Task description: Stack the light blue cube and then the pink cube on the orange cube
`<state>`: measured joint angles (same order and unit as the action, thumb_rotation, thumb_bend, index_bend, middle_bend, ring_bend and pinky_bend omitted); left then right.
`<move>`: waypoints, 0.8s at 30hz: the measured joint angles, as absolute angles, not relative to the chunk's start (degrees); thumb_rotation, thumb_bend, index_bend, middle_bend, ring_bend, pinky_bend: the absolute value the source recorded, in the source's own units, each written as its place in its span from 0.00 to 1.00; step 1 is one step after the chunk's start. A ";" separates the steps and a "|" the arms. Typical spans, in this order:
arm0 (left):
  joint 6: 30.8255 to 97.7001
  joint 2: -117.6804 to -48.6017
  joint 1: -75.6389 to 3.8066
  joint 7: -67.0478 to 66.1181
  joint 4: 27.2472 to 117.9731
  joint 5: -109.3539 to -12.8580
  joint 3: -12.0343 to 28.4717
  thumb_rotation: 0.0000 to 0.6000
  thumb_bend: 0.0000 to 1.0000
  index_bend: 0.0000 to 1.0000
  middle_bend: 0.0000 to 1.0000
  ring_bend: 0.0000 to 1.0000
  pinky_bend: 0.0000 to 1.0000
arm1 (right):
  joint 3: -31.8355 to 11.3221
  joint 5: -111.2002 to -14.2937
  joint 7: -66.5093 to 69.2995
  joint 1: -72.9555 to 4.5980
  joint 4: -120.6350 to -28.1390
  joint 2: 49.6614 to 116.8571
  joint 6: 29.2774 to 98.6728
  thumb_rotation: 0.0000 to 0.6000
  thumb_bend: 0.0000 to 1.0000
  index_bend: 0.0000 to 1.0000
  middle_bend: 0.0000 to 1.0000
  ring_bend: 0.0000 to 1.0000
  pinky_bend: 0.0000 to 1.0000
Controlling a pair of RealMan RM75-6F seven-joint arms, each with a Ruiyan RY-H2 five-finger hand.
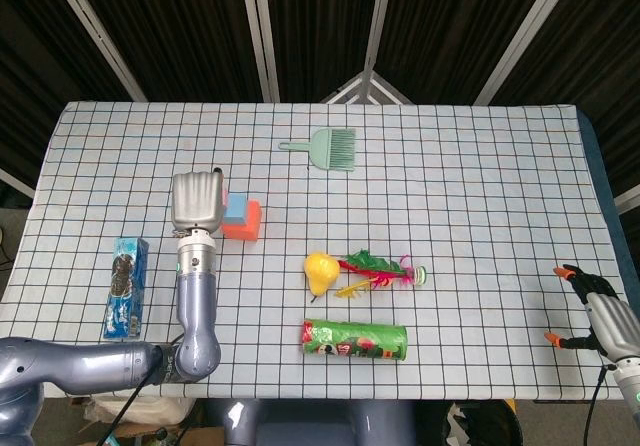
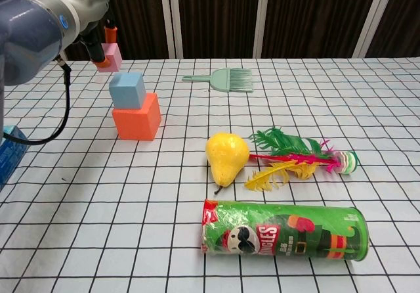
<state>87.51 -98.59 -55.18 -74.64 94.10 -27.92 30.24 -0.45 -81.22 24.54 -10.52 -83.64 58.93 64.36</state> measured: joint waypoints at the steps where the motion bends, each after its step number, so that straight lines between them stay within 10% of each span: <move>1: 87.37 -98.71 -55.37 -74.37 93.78 -27.77 30.04 1.00 0.43 0.46 0.93 0.80 0.91 | -0.43 -81.22 24.51 -10.54 -83.69 58.89 64.32 1.00 0.14 0.14 0.09 0.10 0.06; 24: 87.16 -100.86 -58.77 -71.86 89.62 -25.69 27.65 1.00 0.43 0.46 0.93 0.80 0.91 | -0.56 -80.86 24.63 -10.41 -83.73 58.64 64.23 1.00 0.14 0.14 0.09 0.10 0.06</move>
<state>87.16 -100.86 -58.77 -71.86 89.62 -25.69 27.65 -0.56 -80.86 24.63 -10.41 -83.73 58.64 64.23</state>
